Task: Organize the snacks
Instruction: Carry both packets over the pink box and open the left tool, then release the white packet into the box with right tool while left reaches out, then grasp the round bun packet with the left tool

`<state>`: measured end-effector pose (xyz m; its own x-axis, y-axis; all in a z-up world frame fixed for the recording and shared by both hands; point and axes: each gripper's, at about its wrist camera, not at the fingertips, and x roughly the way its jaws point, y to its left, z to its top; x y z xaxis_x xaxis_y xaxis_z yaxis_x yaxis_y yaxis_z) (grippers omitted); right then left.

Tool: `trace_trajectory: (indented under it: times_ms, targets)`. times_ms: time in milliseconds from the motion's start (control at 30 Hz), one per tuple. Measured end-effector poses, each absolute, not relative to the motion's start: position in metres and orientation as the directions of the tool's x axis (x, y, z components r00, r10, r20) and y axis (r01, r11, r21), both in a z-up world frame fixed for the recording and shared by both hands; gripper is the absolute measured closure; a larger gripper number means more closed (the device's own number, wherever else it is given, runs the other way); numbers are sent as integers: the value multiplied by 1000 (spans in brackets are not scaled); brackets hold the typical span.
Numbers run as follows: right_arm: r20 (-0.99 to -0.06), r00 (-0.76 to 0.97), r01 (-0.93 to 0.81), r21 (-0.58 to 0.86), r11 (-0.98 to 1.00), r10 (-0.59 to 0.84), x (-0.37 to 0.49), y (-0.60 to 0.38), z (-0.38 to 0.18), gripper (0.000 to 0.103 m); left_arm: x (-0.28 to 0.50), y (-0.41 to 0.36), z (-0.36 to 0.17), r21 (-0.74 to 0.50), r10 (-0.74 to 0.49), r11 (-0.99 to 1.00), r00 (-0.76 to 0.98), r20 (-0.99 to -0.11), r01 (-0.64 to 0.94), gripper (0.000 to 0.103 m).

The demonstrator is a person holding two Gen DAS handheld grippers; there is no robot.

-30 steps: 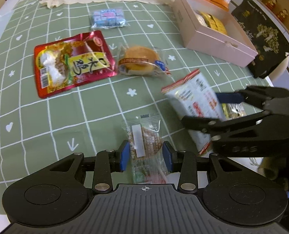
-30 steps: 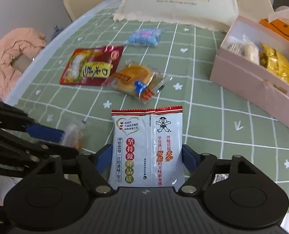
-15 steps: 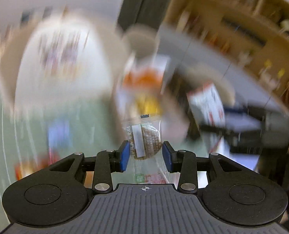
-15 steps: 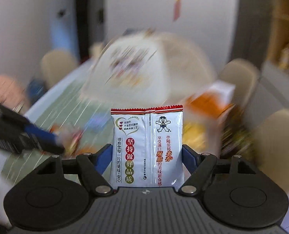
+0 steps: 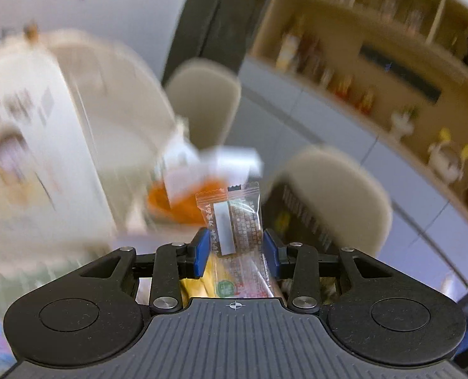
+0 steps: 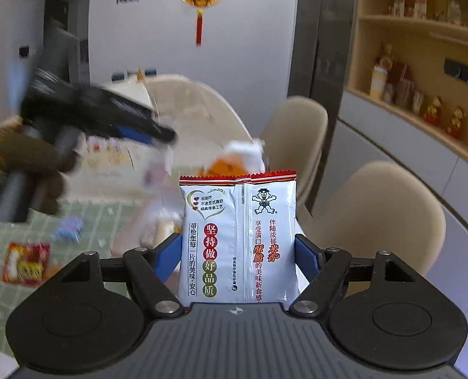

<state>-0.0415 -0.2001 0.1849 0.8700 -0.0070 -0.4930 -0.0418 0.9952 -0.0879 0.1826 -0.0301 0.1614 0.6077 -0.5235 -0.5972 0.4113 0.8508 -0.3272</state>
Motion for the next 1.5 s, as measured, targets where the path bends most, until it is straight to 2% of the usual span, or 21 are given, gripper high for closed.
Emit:
trace_trajectory:
  times_ms: [100,167,333,433,533,600,700,833,1000,1200,1400,1500]
  targets:
    - [-527,850,-54,-83,995,2,-36,-205,174,27,194,-45,102,-324,-478,874,524,-705,361,61]
    - [-542,841,-67,-82,994,12,-31,-208,171,27,193,-43,78,-336,-464,882,493,-736,329,61]
    - [-553,830,-122,-48,991,75,2,-206,174,27,179,0,101,-393,-495,868,571,-655,303,61]
    - [-545,832,-143,-24,989,107,42,-192,176,27,177,36,123,-331,-408,911,656,-635,247,61]
    - [-550,822,-142,50,989,146,94,-185,167,25,175,88,126,-289,-271,952,699,-662,95,61]
    - [-595,794,-115,56,992,125,129,-180,155,24,167,128,122,-273,-178,962,703,-688,-23,61]
    - [-638,762,-93,59,994,109,147,-172,139,24,155,176,108,-263,-104,955,674,-732,-138,61]
    - [-662,716,-145,170,975,222,129,-168,121,24,156,209,85,-289,-107,934,605,-789,-212,61]
    - [-702,676,-134,179,975,222,95,-157,109,24,182,217,55,-320,-115,905,563,-819,-280,61]
    - [-776,601,-102,163,981,191,43,-150,88,24,214,217,40,-328,-154,920,570,-807,-215,61]
    - [-791,592,-114,110,987,156,6,-134,78,24,178,173,38,-275,-274,959,504,-819,75,73]
    - [-796,583,-149,94,984,164,1,-120,74,24,143,154,37,-248,-295,955,489,-821,160,72]
